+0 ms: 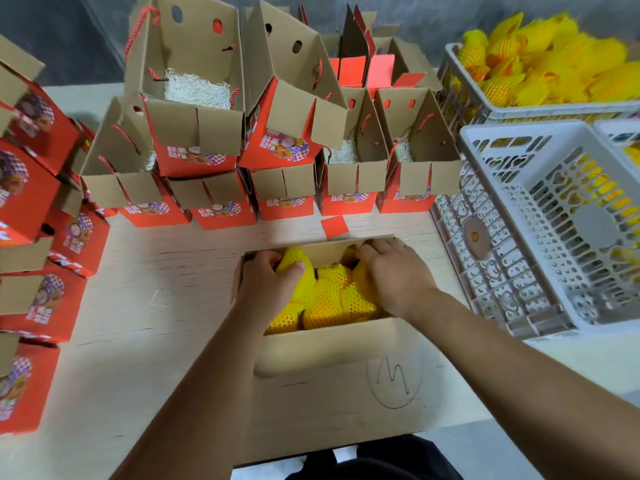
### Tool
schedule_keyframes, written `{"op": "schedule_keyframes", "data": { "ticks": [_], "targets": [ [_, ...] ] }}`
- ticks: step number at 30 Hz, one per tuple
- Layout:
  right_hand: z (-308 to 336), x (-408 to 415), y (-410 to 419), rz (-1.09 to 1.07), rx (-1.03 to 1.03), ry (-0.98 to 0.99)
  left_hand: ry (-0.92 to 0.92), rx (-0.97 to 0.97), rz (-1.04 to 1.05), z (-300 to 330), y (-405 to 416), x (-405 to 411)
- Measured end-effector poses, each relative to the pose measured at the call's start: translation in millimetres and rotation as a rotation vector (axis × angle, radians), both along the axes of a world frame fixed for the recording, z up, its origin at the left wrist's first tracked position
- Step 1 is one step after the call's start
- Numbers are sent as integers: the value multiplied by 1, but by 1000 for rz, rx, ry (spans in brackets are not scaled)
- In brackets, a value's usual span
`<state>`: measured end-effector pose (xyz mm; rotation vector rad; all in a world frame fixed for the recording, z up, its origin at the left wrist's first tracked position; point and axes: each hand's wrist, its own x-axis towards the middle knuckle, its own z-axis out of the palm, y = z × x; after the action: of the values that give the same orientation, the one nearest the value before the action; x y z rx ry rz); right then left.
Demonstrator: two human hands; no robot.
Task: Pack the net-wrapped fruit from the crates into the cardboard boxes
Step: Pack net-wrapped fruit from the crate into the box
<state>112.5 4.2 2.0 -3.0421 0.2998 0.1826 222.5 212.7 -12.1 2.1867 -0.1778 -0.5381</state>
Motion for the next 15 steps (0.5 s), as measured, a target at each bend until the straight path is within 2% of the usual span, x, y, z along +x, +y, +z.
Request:
{"op": "schedule_keyframes", "data": {
  "ticks": [3,6,9,12,15],
  "targets": [
    [8,-46,15,-88,179,-243,-128,-95,175,12,-5,-25],
    [10,-79,23,-155,385,-305,-396,-213,232,30,-35,-64],
    [18,-100,-2,-221,505,-457,-433,-452,-23,48,-94,-104],
    [36,-122,-66,-345,507,-614,-303,-539,-300,56,-180,-137],
    [53,-150,-152,-473,470,-687,-150,-611,-475,61,-282,-172]
  ]
}}
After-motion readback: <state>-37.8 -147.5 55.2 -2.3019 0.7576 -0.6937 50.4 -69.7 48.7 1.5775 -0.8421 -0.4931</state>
